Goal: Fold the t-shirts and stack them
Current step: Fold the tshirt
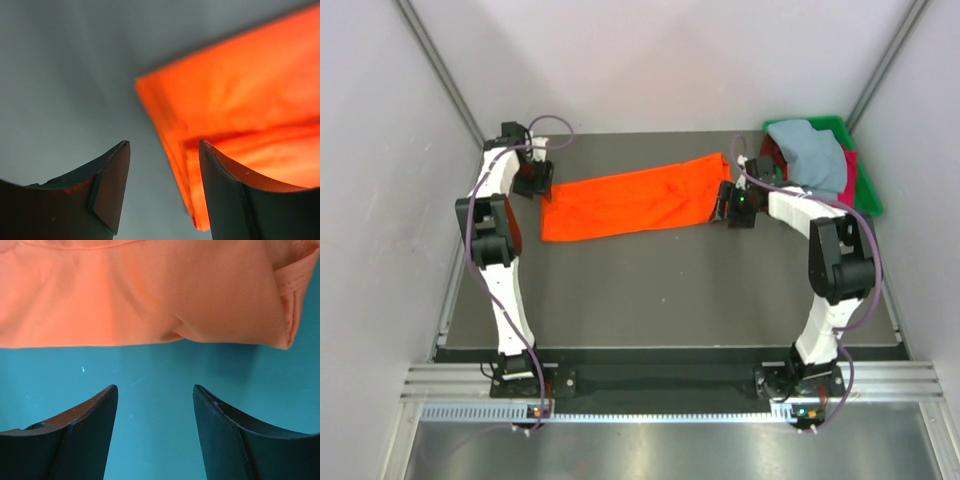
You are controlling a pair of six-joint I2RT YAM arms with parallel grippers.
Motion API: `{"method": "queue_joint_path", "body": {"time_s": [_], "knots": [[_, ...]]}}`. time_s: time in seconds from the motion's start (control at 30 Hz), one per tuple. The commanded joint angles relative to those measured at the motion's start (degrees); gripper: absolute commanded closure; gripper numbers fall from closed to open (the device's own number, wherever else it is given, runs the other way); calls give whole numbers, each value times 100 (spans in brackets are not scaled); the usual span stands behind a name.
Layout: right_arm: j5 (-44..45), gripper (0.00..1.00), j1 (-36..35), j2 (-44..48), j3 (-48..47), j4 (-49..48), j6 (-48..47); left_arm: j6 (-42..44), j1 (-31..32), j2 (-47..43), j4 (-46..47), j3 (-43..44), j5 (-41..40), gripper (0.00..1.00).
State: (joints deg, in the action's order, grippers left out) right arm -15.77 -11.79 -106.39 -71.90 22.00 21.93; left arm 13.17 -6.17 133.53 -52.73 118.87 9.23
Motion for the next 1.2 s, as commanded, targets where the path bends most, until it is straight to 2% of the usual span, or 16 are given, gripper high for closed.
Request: {"method": "queue_joint_path", "body": {"time_s": [0.0, 0.4, 0.5, 0.53, 0.6, 0.63, 0.7, 0.73, 0.83, 1.03, 1.17], "knots": [[-5, 38, 142, 13, -131, -292, 92, -130, -15, 102, 325, 522, -62, 37], [495, 38, 406, -496, -351, -451, -5, -69, -7, 761, 509, 874, -167, 36], [574, 39, 432, -611, -456, -468, -40, -16, -7, 893, 527, 901, -229, 44], [610, 41, 432, -646, -483, -503, -40, -16, -7, 920, 527, 910, -238, 53], [654, 44, 432, -768, -588, -565, -49, 10, -7, 920, 509, 858, -212, 62], [663, 49, 441, -813, -649, -591, -49, 19, -15, 911, 483, 831, -194, 78], [733, 63, 432, -971, -843, -600, -31, 37, -7, 885, 422, 735, -124, 99], [742, 82, 432, -1015, -922, -626, -31, 63, -7, 824, 334, 682, -80, 100], [821, 100, 432, -1243, -1273, -609, -49, 98, -7, 605, 167, 366, 157, 100], [970, 100, 432, -1604, -1967, -618, -172, 46, 29, -169, -272, -539, 913, 100], [1076, 100, 432, -1814, -2494, -609, -268, 63, 134, -416, -1018, -795, 1221, 100]]}}
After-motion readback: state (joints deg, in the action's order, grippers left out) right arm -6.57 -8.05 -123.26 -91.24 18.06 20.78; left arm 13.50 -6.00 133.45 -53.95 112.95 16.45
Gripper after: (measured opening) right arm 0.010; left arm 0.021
